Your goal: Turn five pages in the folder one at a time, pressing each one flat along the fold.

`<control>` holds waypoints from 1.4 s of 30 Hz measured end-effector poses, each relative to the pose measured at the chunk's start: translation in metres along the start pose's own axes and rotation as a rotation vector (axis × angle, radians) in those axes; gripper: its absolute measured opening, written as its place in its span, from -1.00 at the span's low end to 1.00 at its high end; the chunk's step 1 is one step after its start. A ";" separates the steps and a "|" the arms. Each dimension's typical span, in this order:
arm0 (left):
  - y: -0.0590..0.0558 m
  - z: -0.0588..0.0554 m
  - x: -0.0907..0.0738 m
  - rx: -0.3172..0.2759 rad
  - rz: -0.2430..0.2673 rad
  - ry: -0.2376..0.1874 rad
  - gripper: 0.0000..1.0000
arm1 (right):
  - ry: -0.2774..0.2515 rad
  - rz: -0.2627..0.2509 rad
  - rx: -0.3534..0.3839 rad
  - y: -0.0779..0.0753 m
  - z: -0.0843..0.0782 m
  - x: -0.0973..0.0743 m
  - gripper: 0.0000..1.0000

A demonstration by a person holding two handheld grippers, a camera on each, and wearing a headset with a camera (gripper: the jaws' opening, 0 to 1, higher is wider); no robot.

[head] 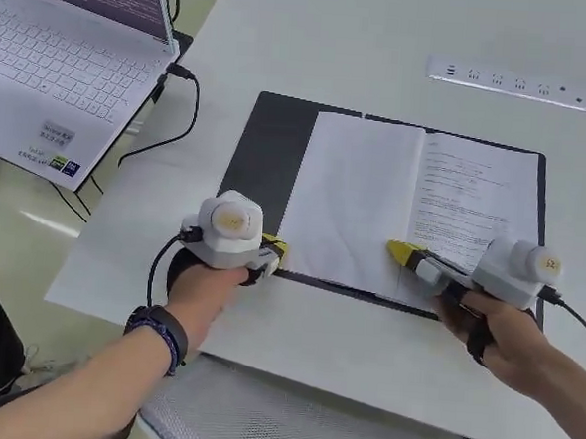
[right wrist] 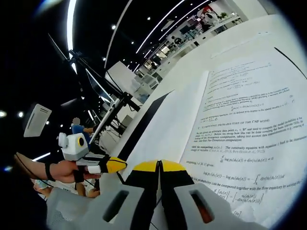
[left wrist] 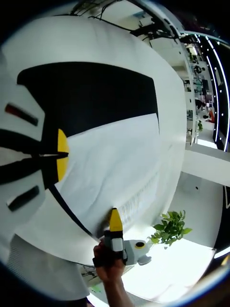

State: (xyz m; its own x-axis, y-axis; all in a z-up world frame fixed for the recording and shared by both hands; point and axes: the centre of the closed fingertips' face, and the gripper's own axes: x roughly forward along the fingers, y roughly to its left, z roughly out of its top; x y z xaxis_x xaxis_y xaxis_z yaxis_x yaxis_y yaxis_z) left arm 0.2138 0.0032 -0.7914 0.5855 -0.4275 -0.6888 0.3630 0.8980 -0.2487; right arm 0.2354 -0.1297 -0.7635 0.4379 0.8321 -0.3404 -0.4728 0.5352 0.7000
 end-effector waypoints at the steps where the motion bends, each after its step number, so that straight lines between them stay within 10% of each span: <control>1: 0.000 0.000 0.000 0.009 -0.001 0.001 -1.00 | 0.003 0.002 -0.001 0.002 -0.002 -0.001 -1.00; 34: -0.001 0.001 0.001 -0.098 -0.024 0.016 -0.97 | 0.055 0.021 0.029 0.004 -0.028 -0.021 -0.99; 42: -0.012 0.010 -0.001 -0.087 -0.043 0.020 -0.77 | 0.063 -0.006 -0.024 0.004 -0.019 -0.037 -0.67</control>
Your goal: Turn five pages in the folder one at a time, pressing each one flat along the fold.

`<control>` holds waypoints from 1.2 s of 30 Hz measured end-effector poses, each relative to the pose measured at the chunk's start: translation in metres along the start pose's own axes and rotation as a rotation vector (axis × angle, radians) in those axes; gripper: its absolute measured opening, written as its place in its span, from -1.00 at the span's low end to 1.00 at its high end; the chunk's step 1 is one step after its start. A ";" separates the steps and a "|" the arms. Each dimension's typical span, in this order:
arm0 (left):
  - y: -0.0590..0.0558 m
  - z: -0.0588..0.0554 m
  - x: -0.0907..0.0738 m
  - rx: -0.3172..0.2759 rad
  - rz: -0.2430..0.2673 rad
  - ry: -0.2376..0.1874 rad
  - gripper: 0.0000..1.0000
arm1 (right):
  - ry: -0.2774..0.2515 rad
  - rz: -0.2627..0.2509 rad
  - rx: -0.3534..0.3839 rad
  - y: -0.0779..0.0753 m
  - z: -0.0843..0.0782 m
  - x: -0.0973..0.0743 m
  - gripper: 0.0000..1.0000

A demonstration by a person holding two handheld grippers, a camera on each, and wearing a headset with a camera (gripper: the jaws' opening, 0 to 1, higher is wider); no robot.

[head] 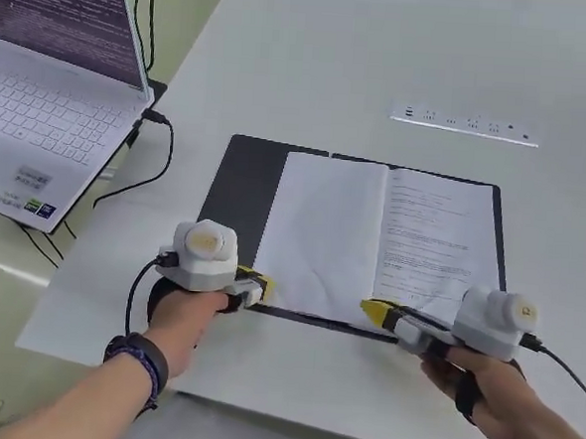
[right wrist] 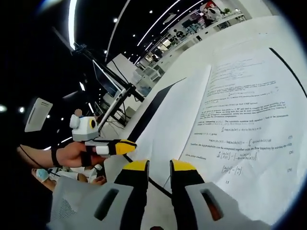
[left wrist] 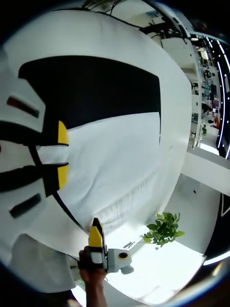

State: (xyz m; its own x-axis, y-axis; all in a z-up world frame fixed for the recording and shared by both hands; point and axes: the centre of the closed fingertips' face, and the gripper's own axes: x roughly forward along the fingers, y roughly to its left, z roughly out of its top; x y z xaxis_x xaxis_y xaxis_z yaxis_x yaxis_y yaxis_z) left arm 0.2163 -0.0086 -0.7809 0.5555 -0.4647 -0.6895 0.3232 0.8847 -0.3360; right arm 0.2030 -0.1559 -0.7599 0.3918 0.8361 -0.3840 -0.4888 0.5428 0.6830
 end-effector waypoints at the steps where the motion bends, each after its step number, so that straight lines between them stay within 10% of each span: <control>1: -0.001 0.001 -0.001 0.003 -0.002 0.000 -0.76 | -0.006 -0.001 0.001 0.001 0.002 -0.002 -0.68; 36: -0.042 0.050 -0.055 0.152 -0.028 -0.071 -0.03 | -0.093 -0.152 -0.212 -0.007 0.048 -0.085 -0.01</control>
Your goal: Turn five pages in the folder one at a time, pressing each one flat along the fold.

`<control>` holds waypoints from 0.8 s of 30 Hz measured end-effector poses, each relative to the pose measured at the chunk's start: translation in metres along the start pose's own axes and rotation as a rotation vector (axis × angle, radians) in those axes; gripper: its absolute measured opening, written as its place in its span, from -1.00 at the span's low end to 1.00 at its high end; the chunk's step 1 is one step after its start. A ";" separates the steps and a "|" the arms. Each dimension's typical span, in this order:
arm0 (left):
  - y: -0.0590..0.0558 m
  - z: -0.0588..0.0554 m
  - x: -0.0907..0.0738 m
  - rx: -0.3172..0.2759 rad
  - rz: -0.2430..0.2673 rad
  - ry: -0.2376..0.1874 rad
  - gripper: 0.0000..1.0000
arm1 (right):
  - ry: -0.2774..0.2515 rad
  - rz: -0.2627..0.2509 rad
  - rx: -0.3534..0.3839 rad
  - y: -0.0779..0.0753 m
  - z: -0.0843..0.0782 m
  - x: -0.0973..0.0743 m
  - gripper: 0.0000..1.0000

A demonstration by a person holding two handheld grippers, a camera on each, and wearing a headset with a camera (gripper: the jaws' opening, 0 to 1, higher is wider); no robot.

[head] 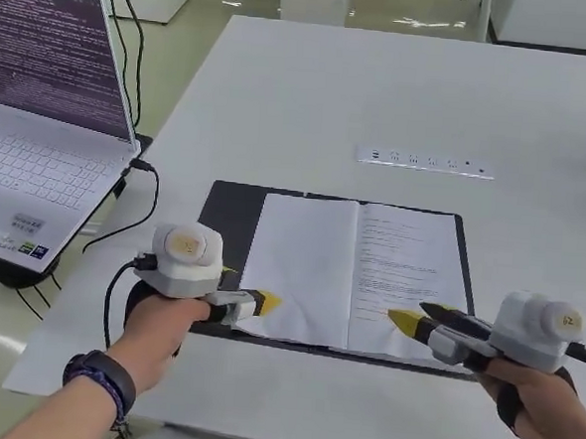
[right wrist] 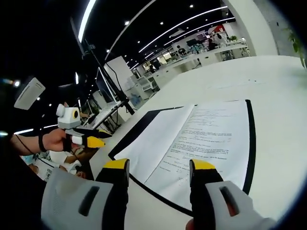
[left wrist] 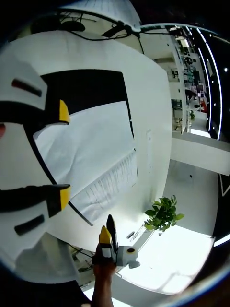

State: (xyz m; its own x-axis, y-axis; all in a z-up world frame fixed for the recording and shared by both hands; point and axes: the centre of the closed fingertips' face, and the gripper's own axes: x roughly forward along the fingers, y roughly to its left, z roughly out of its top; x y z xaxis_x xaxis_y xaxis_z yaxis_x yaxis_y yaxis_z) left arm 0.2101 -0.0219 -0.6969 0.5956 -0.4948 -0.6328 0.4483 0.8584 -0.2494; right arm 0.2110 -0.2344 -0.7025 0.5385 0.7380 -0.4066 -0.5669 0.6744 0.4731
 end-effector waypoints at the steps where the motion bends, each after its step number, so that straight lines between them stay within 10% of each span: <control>1: -0.001 0.003 -0.002 0.003 -0.002 -0.006 -0.03 | 0.005 -0.010 -0.011 -0.002 0.000 -0.004 0.01; 24: -0.002 0.029 -0.051 0.060 0.031 -0.104 0.21 | -0.040 -0.154 -0.126 -0.018 0.023 -0.078 0.32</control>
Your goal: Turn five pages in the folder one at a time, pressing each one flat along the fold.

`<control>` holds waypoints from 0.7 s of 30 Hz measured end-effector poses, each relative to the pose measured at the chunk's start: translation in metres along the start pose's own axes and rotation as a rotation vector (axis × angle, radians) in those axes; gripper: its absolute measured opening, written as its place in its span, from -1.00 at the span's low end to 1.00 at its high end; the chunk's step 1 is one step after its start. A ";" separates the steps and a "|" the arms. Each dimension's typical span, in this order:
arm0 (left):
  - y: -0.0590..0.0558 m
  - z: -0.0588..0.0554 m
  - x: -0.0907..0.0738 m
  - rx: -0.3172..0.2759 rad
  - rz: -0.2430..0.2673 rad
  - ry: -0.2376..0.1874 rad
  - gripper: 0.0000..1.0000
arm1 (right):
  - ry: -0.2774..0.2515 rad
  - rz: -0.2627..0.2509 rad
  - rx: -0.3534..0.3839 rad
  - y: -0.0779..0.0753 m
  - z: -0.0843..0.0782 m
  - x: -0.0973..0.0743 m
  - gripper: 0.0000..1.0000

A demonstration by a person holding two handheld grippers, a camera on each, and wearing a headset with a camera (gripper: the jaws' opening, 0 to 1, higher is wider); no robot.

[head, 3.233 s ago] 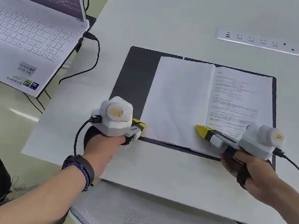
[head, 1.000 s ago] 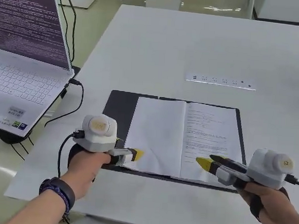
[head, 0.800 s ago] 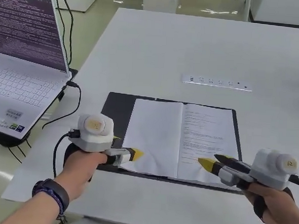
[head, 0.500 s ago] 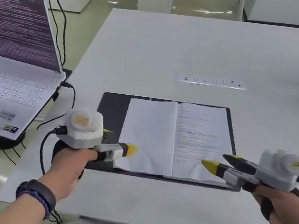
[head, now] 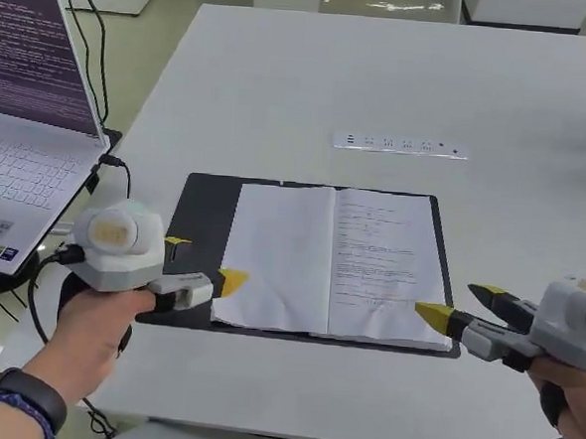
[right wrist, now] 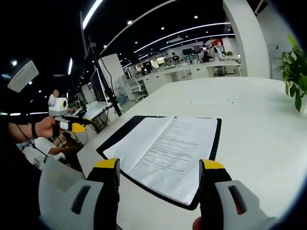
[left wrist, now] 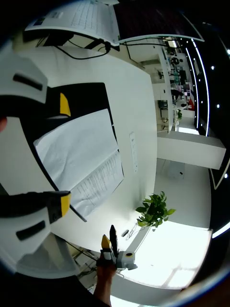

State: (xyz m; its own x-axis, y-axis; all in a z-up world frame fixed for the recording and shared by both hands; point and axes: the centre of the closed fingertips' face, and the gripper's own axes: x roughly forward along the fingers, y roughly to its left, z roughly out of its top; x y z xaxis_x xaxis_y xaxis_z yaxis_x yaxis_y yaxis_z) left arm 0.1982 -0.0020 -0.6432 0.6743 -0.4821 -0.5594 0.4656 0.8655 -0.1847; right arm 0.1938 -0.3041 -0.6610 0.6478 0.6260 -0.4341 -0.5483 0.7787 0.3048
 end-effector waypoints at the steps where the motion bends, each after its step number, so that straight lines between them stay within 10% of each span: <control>1: 0.001 0.000 -0.002 0.004 0.006 -0.002 0.22 | -0.002 -0.004 -0.002 0.000 0.000 -0.003 0.33; 21: 0.004 -0.004 -0.029 -0.009 0.072 -0.035 0.38 | -0.006 -0.061 0.003 -0.002 -0.012 -0.032 0.33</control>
State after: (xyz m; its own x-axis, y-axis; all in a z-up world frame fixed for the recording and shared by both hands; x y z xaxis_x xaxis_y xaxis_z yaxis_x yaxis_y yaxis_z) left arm 0.1783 0.0164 -0.6308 0.7259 -0.4227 -0.5426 0.4100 0.8993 -0.1520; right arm 0.1677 -0.3263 -0.6576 0.6830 0.5778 -0.4469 -0.5062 0.8154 0.2808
